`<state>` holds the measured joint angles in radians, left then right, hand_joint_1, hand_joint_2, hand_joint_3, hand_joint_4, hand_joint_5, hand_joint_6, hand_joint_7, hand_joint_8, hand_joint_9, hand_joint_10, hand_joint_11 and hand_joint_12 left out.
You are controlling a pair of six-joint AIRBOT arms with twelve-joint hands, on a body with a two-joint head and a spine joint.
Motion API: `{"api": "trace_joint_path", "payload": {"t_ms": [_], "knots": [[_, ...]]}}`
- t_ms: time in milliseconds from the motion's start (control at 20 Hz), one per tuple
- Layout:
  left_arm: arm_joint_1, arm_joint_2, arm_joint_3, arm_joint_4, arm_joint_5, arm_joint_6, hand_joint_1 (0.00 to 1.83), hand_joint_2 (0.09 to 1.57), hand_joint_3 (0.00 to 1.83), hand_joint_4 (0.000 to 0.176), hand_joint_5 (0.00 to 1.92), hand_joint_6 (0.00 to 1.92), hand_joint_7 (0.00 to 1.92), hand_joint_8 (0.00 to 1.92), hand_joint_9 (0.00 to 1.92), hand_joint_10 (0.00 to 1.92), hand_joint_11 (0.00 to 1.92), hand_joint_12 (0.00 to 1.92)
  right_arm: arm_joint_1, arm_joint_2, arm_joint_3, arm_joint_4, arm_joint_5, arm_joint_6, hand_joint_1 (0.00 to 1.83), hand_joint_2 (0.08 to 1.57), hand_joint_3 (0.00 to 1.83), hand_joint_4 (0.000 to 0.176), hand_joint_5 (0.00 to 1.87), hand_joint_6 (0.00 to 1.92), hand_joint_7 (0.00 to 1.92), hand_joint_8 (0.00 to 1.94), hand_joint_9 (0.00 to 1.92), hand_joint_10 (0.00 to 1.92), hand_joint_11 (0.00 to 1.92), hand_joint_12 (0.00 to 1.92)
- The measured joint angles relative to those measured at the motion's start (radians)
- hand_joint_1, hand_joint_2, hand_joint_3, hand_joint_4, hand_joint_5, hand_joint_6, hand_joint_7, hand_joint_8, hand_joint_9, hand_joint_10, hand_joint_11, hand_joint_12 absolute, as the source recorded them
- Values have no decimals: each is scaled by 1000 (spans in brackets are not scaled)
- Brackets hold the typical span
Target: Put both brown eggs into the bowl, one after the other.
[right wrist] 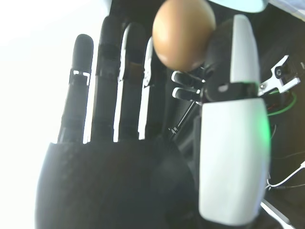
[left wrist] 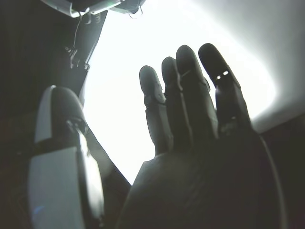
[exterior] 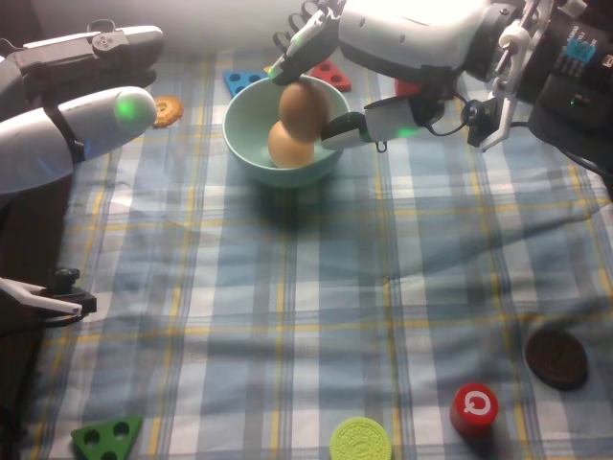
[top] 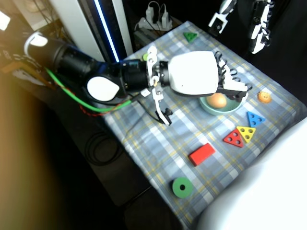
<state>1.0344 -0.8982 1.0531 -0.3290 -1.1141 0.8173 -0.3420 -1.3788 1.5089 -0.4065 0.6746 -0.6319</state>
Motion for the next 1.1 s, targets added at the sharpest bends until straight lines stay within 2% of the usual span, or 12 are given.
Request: {"api": "trace_joint_path", "payload": {"t_ms": [50,100,150,250,500,550,650,750,850,950,1000,1100], "knots": [[0,0,0,0,0,0,839,937,0,0,713,4,537,0,509,0,56,1043,0,3,0,6,3,0,1001,978,0,23,862,0,922,0,882,4,332,1191],[0,0,0,0,0,0,832,935,0,0,714,1,532,0,503,0,62,1020,0,4,0,7,5,0,1012,978,0,3,859,0,912,0,876,1,348,1201],[0,0,0,0,0,0,835,937,0,0,710,0,524,0,488,0,56,980,0,6,0,8,5,0,1024,967,0,13,866,1,877,0,864,0,355,1180],[0,0,0,2,0,-1,860,933,0,0,712,1,514,0,473,0,40,964,-12,17,0,16,11,0,1015,965,0,0,861,0,846,0,844,0,358,1141],[0,0,0,1,0,-6,850,929,0,0,706,1,508,0,484,1,39,1015,-18,53,-18,32,10,0,910,925,0,16,762,0,752,0,703,0,181,1119],[0,0,0,1,-4,-9,850,928,0,0,702,0,508,0,489,3,43,1017,-33,82,-40,61,34,0,881,904,0,18,628,0,541,0,561,0,158,1006],[2,4,-8,2,-15,-27,820,920,0,1,664,0,508,1,464,0,5,1029,-70,153,-83,93,81,0,863,918,2,65,414,0,433,1,414,1,70,901],[15,29,-39,26,-76,-58,819,895,0,0,641,0,538,8,470,6,0,1048,-148,259,-140,179,176,-2,839,915,0,67,377,1,409,0,389,0,84,746],[28,47,-61,60,-161,-82,766,899,0,24,528,2,529,2,445,2,0,950,-260,336,-191,284,297,-3,850,868,0,70,397,0,424,0,398,0,151,570],[47,59,-79,77,-254,-92,844,889,0,0,337,0,394,0,402,0,0,850,-434,408,-282,411,463,-12,951,915,1,62,384,0,388,0,363,0,140,486],[55,60,-83,77,-277,-109,807,919,9,0,218,0,347,0,369,0,0,792,-496,425,-315,447,531,-23,796,1006,9,74,355,0,391,0,390,3,187,496],[71,60,-83,92,-331,-169,753,984,11,0,174,0,431,8,498,35,48,998,-642,452,-399,527,711,-26,561,1046,4,33,387,3,465,6,498,13,250,542]]}}
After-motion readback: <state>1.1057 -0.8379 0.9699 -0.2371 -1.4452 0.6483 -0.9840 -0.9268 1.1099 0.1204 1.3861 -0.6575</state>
